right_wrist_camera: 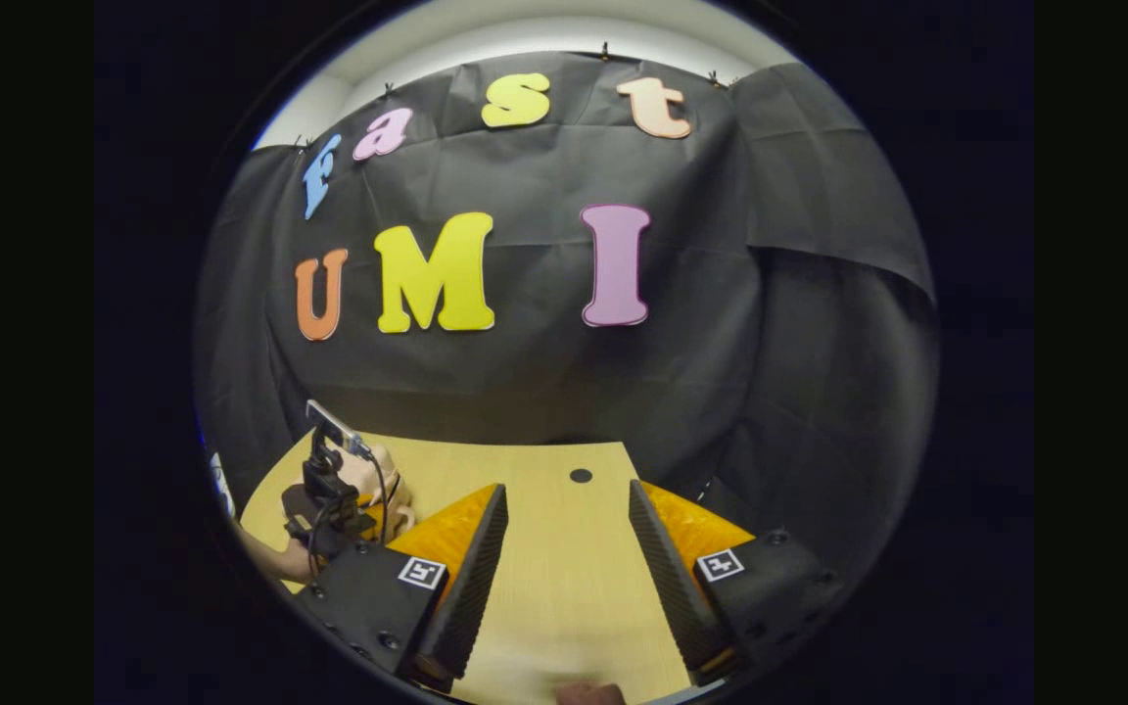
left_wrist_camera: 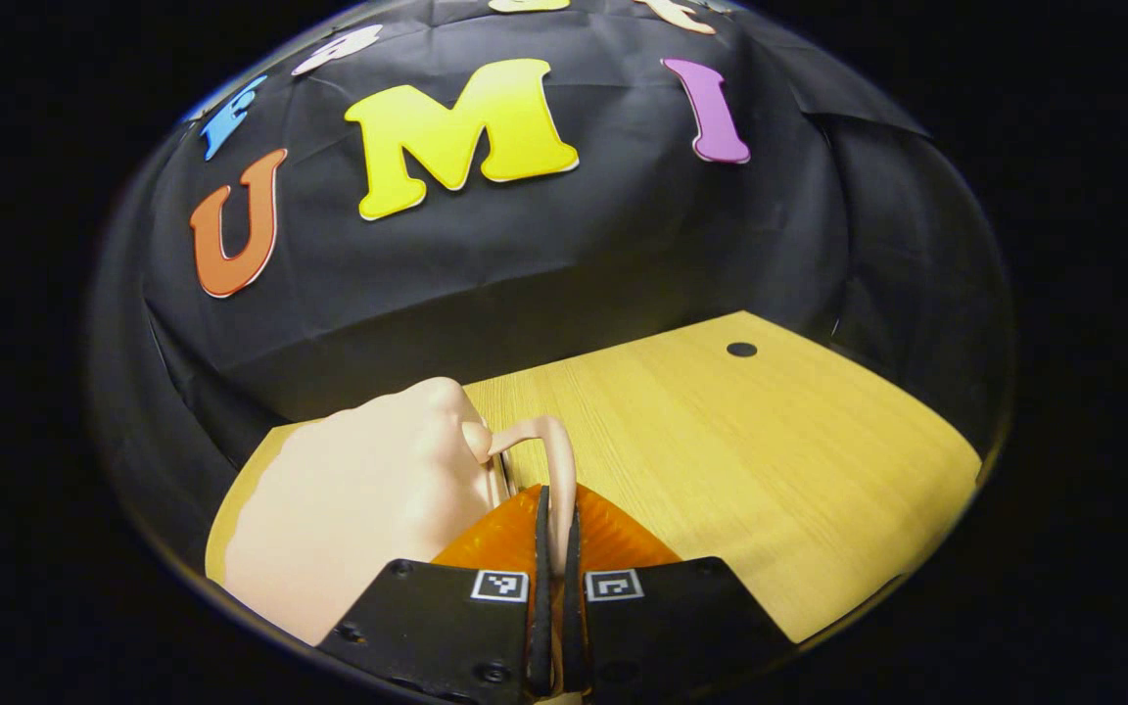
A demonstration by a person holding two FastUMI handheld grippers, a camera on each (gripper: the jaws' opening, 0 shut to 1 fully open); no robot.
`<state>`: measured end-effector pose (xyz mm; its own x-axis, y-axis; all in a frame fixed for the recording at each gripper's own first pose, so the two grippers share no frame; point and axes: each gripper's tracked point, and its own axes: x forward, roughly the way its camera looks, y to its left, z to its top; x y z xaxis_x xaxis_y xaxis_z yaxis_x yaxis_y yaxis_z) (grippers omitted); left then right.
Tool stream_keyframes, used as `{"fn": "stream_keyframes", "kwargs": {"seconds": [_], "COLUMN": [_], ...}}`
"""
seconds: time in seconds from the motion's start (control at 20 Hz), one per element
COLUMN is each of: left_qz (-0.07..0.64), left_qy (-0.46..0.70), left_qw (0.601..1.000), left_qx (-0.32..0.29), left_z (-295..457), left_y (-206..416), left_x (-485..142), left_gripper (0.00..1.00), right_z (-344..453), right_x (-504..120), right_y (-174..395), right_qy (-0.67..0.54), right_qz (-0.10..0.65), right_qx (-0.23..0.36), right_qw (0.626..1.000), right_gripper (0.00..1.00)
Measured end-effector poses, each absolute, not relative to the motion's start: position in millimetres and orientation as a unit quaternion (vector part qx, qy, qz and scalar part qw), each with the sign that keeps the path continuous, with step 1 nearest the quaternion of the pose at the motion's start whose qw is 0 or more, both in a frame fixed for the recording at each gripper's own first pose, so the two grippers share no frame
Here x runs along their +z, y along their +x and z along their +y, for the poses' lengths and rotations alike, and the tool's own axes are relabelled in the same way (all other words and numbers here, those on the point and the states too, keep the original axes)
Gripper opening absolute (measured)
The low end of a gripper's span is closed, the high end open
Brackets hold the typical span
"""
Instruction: First open the suitcase, pack the skin care products into it, and then close the suitcase.
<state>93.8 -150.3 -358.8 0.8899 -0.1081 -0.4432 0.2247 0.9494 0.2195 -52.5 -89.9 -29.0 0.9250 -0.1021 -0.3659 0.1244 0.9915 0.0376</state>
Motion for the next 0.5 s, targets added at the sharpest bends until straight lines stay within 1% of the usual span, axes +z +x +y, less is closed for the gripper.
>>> {"fn": "stream_keyframes", "kwargs": {"seconds": [0.1, 0.15, 0.2, 0.3, 0.4, 0.45, 0.5], "left_qz": [0.217, 0.225, 0.231, 0.248, 0.272, 0.279, 0.287], "left_qy": [0.148, 0.149, 0.154, 0.153, 0.146, 0.148, 0.139], "left_qw": [0.962, 0.96, 0.958, 0.952, 0.945, 0.942, 0.94], "left_qx": [-0.079, -0.077, -0.077, -0.092, -0.112, -0.112, -0.12], "left_z": [-155, -158, -159, -169, -180, -181, -187], "left_y": [97, 96, 93, 88, 77, 69, 62], "left_x": [-362, -366, -370, -377, -386, -385, -384], "left_gripper": [0.08, 0.1, 0.12, 0.17, 0.29, 0.39, 0.45], "right_z": [-87, -85, -82, -76, -66, -64, -59], "right_x": [-33, -36, -37, -39, -43, -45, -44], "right_y": [-49, -46, -45, -40, -35, -30, -25], "right_qy": [0.03, 0.029, 0.028, 0.025, 0.028, 0.028, 0.028], "right_qz": [0.191, 0.193, 0.194, 0.196, 0.199, 0.198, 0.194], "right_qx": [-0.048, -0.042, -0.037, -0.025, -0.009, -0.004, 0.001], "right_qw": [0.98, 0.98, 0.98, 0.98, 0.98, 0.98, 0.981], "right_gripper": [0.75, 0.7, 0.75, 0.75, 0.75, 0.7, 0.7]}}
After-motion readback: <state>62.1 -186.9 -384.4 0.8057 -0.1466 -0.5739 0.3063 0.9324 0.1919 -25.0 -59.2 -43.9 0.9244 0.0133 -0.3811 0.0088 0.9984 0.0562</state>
